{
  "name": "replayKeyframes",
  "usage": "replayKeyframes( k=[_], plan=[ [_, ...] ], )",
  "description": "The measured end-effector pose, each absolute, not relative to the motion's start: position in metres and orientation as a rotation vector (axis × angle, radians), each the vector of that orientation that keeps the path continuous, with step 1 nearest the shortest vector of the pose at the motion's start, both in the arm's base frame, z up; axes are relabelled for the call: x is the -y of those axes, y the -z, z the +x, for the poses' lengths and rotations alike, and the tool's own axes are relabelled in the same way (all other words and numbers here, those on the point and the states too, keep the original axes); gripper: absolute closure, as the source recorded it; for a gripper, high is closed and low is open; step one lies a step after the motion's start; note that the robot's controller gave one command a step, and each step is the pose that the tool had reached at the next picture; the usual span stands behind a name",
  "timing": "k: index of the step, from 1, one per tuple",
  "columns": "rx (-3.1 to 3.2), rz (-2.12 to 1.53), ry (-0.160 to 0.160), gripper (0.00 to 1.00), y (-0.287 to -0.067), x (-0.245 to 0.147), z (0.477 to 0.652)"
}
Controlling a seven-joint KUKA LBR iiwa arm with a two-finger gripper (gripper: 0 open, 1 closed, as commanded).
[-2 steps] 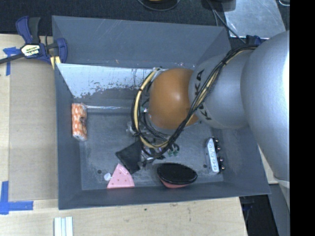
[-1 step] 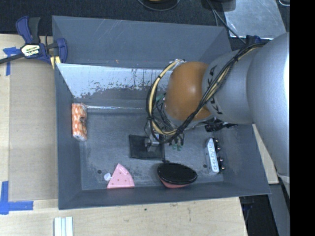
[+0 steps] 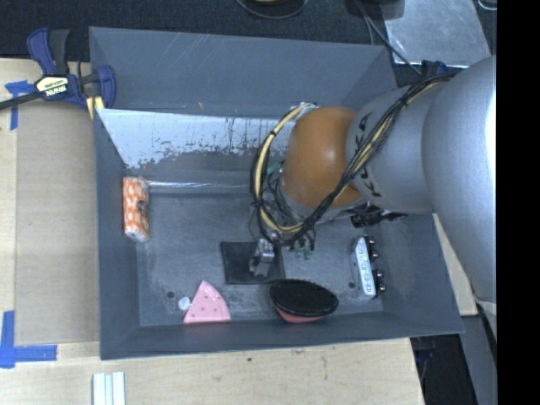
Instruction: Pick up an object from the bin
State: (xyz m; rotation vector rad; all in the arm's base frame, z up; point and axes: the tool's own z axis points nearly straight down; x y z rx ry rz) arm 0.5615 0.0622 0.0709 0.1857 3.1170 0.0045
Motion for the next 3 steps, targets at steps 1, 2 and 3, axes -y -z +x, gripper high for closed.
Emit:
replayKeyframes(
  k=[1, 2, 3],
  plan=[
    [-3.115, 0.187, -0.005, 1.0, -0.072, -0.062, 0.562],
    [-3.115, 0.187, -0.005, 1.0, -0.072, -0.062, 0.562],
    [-3.116, 0.225, -0.004, 1.0, -0.176, -0.063, 0.557]
  ],
)
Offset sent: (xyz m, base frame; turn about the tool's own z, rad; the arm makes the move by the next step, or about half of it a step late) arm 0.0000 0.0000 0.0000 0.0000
